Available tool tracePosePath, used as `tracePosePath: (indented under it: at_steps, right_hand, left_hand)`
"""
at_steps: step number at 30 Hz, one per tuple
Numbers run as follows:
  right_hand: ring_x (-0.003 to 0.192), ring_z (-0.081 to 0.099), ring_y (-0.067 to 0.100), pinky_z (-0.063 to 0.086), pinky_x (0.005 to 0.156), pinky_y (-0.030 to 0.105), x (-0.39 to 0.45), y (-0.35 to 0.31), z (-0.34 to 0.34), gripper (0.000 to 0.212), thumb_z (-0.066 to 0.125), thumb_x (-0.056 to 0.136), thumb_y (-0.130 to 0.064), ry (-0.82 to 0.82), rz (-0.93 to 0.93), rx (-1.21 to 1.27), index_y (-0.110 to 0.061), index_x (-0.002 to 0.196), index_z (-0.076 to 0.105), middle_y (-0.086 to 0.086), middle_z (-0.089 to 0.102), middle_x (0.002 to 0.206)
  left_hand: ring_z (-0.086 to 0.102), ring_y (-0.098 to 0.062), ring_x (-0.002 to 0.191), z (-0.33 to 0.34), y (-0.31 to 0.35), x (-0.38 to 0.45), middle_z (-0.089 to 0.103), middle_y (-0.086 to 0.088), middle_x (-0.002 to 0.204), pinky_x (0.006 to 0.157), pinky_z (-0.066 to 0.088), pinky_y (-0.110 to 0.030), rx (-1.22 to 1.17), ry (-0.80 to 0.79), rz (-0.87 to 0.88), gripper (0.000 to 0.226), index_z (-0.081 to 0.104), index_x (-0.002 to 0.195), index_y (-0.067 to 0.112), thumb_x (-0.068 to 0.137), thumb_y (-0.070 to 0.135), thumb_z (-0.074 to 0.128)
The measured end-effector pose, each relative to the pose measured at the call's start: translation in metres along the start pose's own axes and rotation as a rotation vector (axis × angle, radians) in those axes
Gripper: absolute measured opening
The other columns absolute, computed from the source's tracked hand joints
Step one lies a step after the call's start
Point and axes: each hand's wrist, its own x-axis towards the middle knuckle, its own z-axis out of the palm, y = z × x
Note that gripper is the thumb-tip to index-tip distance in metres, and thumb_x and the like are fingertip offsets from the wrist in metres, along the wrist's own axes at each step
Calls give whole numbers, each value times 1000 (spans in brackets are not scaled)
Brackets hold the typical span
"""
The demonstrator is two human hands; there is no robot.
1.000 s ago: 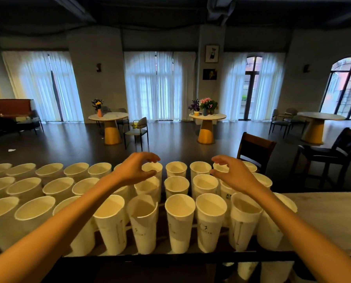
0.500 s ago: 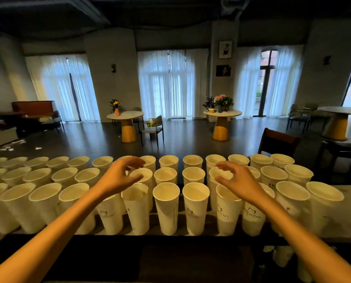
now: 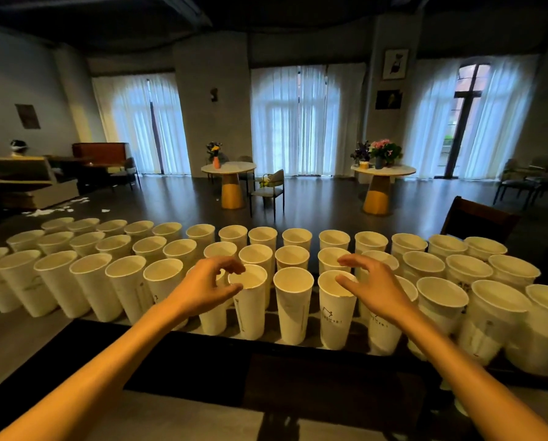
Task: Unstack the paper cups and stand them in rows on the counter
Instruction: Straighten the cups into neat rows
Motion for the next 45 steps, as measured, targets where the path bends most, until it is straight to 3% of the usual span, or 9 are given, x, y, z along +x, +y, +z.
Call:
tracePosePath:
  at_steps: [4, 8, 14, 19, 23, 25, 30, 39, 45]
  right_hand:
    - [110, 56, 6, 44, 80, 20, -4, -12, 13, 39, 73, 86, -33, 18, 21, -40, -27, 124, 64, -8, 63, 127]
    - [106, 58, 4, 51, 89, 27, -11, -30, 31, 34, 76, 82, -37, -28, -43, -175, -29, 115, 69, -15, 65, 116]
    - [109, 55, 2, 47, 95, 25, -7, -43, 66, 34, 77, 80, -41, -84, -129, -364, -35, 113, 69, -15, 65, 117]
    - [112, 54, 7, 39, 96, 22, -1, -46, 81, 29, 74, 85, -33, -119, -140, -440, -30, 114, 71, -10, 67, 118]
    - [116, 54, 9, 28, 116, 34, 4, -39, 86, 21, 70, 88, -34, -143, -147, -496, -28, 107, 74, -8, 70, 113]
    - [116, 51, 9, 28, 113, 33, 6, -38, 88, 21, 70, 88, -34, -144, -138, -500, -28, 108, 74, -9, 71, 111]
    - [110, 52, 10, 43, 90, 25, 7, -34, 92, 25, 71, 87, -35, -162, -111, -468, -31, 112, 73, -11, 71, 110]
    - [95, 61, 5, 55, 88, 30, 9, -36, 98, 24, 72, 86, -34, -198, -95, -408, -30, 110, 74, -9, 73, 107]
    - [101, 59, 7, 52, 87, 25, 9, -37, 97, 26, 71, 88, -33, -183, -88, -388, -30, 114, 71, -9, 70, 114]
  left_hand:
    - [56, -7, 113, 9, -4, 1, 63, 10, 124, 98, 49, -26, 247, -81, 152, 43, 63, 123, 28, 83, 34, 77]
    - [53, -12, 121, 20, -11, 8, 61, 8, 132, 104, 37, -27, 400, -195, 198, 41, 60, 131, 27, 91, 32, 68]
    - [57, -14, 120, 24, -28, 21, 64, 4, 131, 109, 34, -29, 436, -230, 263, 34, 62, 130, 27, 97, 22, 61]
    - [55, -15, 124, 24, -33, 26, 62, 3, 135, 110, 34, -29, 446, -230, 291, 35, 61, 133, 27, 98, 21, 59]
    - [53, -17, 126, 24, -35, 28, 60, 2, 137, 111, 32, -30, 456, -222, 296, 35, 61, 134, 26, 100, 23, 57]
    - [51, -18, 127, 23, -35, 28, 60, 1, 138, 112, 30, -30, 470, -218, 292, 35, 60, 135, 26, 101, 23, 55]
    - [51, -18, 129, 23, -36, 28, 59, 1, 139, 114, 29, -32, 485, -212, 282, 36, 59, 136, 27, 101, 24, 55]
    - [53, -16, 127, 23, -38, 29, 61, 2, 137, 113, 29, -31, 483, -222, 294, 35, 60, 135, 26, 101, 25, 55]
    - [55, -15, 123, 22, -39, 26, 63, 4, 133, 111, 30, -30, 463, -206, 301, 33, 61, 132, 26, 99, 26, 57]
